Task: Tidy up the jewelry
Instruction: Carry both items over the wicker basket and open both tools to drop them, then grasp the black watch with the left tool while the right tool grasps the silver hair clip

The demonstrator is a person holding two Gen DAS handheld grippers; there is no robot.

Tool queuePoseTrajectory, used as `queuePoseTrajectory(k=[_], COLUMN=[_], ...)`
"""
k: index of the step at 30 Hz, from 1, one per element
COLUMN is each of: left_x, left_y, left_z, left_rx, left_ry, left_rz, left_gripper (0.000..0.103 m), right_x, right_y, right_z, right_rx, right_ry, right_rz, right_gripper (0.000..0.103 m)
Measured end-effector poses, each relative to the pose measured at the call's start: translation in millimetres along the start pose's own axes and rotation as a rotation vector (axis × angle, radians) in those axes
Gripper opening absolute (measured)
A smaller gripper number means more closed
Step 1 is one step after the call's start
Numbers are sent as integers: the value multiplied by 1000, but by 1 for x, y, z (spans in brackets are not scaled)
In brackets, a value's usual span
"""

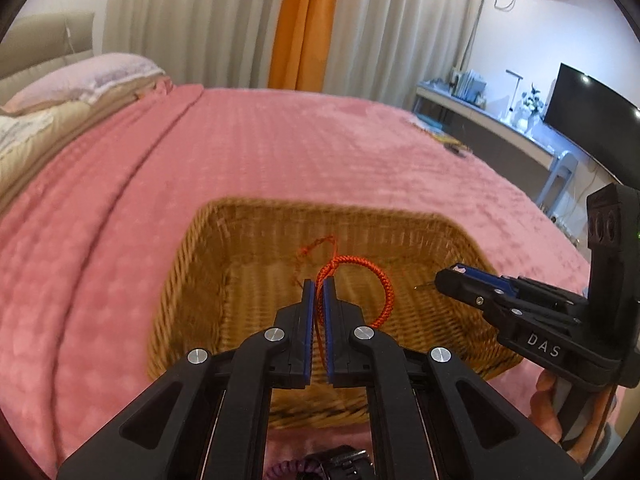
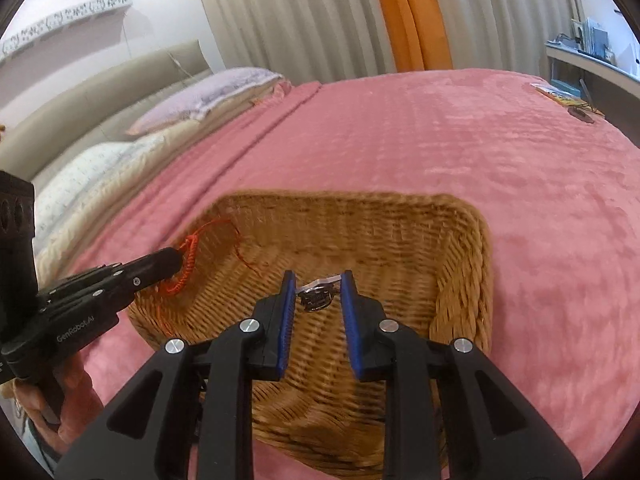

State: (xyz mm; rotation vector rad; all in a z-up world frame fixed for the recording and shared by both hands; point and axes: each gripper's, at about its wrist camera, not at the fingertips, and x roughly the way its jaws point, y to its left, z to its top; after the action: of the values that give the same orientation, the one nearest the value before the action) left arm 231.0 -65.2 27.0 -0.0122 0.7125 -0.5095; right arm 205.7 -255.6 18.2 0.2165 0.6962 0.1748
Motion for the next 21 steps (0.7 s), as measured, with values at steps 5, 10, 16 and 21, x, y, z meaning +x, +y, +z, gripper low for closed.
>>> queuePoseTrajectory(k=[5, 10, 16, 21], left_x=[-10, -43, -80, -100], left_y=[3, -1, -6, -5], left_z=[-7, -21, -41, -63], left_rx=[-14, 2, -15, -57], left_ry=[16, -7, -19, -25], left_rz=[-15, -35, -54, -56], left_gripper=[23, 41, 46, 46], right_x=[3, -14, -55, -91], right_y=[-1, 0, 8, 24], right_z=[-9, -20, -39, -63], right_rx=[8, 25, 25, -4], right_ry=[55, 73, 43, 38], right_rz=[-6, 12, 31, 42], right_gripper=[21, 31, 43, 43])
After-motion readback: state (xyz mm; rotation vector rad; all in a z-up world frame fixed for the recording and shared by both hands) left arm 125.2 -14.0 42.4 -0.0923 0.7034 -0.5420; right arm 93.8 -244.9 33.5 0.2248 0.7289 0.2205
